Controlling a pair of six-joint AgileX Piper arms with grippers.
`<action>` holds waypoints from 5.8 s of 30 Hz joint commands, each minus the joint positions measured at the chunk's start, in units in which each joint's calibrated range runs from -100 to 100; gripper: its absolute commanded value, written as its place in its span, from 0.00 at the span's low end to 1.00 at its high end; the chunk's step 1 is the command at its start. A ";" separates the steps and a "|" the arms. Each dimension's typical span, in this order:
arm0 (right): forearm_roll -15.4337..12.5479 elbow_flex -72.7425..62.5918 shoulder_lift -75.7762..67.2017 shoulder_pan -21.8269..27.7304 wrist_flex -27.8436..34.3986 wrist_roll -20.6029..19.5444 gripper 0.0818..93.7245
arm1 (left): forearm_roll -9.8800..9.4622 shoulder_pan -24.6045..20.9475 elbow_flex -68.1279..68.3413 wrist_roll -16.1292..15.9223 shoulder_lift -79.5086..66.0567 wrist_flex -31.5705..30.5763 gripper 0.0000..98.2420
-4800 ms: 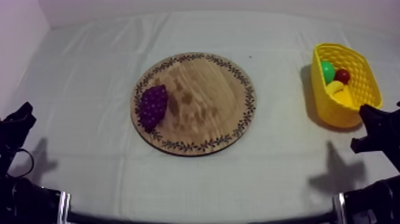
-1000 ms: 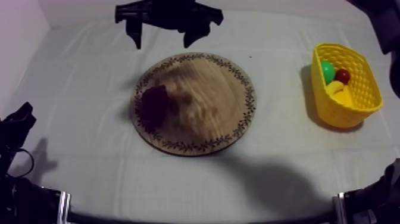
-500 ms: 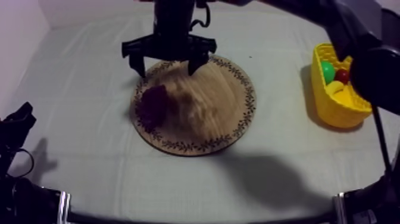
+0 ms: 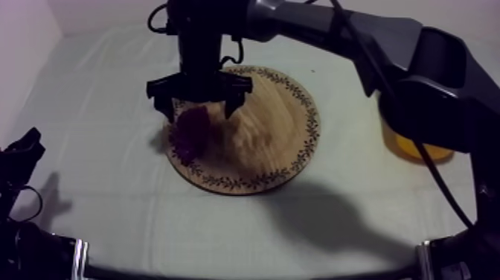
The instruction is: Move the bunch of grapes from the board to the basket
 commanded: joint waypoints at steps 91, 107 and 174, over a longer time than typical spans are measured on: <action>-1.70 17.69 -21.58 2.44 -0.33 4.12 0.37 | 0.01 0.02 -0.04 0.01 0.02 0.00 0.00; 2.90 36.18 -34.34 12.28 -0.78 11.20 0.37 | 0.01 0.02 -0.04 0.01 0.02 0.00 0.00; 7.17 62.51 -43.57 39.34 -5.75 27.07 0.81 | 0.01 0.02 -0.04 0.01 0.02 0.00 0.00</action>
